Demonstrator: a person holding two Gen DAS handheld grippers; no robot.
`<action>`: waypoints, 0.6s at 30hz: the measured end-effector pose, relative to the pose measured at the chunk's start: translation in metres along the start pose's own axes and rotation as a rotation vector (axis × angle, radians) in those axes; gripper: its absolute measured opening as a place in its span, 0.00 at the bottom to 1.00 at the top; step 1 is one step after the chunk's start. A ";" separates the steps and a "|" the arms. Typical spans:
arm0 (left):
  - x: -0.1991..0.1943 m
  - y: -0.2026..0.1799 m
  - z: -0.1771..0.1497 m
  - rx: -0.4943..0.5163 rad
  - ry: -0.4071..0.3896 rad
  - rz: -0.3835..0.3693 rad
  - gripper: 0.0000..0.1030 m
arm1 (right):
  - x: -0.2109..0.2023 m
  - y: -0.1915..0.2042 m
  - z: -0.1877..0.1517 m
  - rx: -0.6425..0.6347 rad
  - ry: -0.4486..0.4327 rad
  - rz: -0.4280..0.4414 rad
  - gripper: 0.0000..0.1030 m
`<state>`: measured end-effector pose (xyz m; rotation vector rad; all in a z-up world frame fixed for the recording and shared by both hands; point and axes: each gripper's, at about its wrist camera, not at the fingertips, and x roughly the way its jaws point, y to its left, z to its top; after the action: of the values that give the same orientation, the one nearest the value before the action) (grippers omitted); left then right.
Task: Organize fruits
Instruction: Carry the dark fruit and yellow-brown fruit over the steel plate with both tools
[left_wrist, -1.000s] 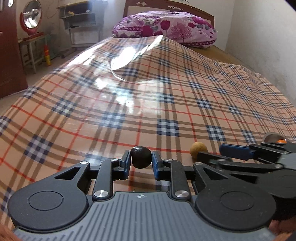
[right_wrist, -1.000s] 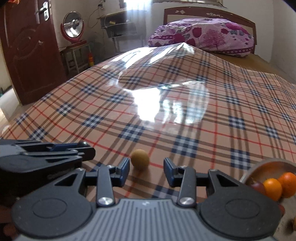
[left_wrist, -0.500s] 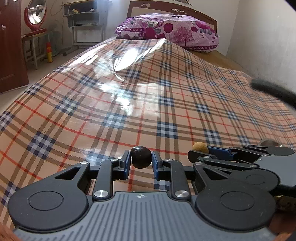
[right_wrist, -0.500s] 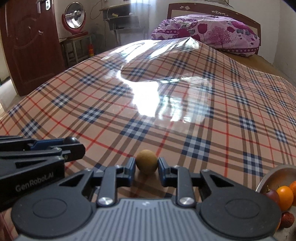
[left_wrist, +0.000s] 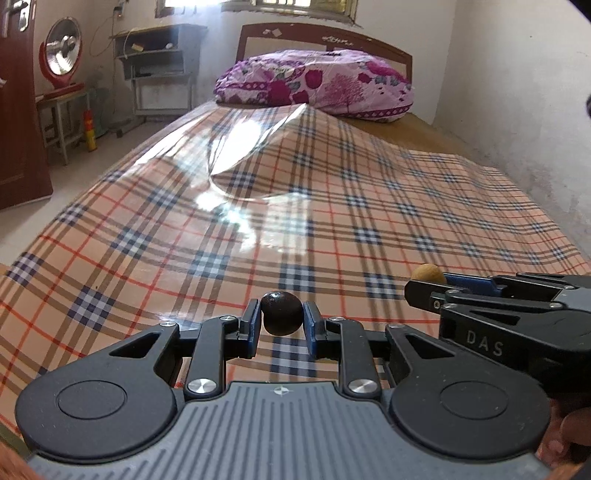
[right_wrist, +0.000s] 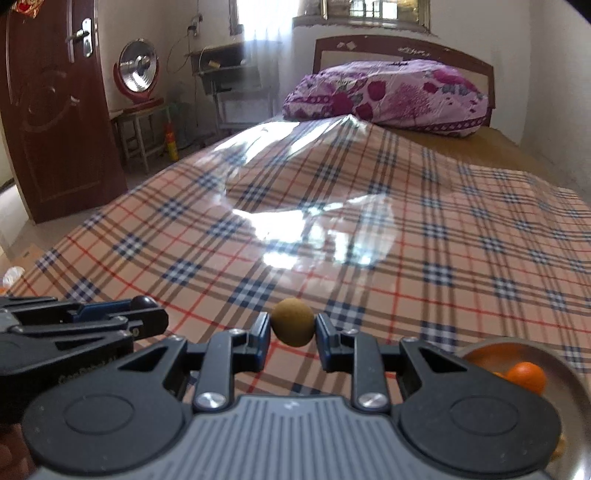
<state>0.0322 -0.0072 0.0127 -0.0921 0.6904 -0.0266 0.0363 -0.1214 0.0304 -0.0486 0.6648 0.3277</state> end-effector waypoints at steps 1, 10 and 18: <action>-0.005 -0.003 0.000 0.004 -0.004 -0.002 0.25 | -0.007 -0.001 0.000 0.002 -0.007 -0.003 0.26; -0.053 -0.036 -0.006 0.043 -0.055 -0.028 0.25 | -0.060 -0.004 -0.005 0.024 -0.070 -0.021 0.26; -0.085 -0.057 -0.011 0.070 -0.092 -0.050 0.25 | -0.104 -0.013 -0.014 0.045 -0.120 -0.048 0.26</action>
<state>-0.0401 -0.0604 0.0633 -0.0427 0.5945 -0.0940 -0.0447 -0.1649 0.0822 -0.0024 0.5511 0.2671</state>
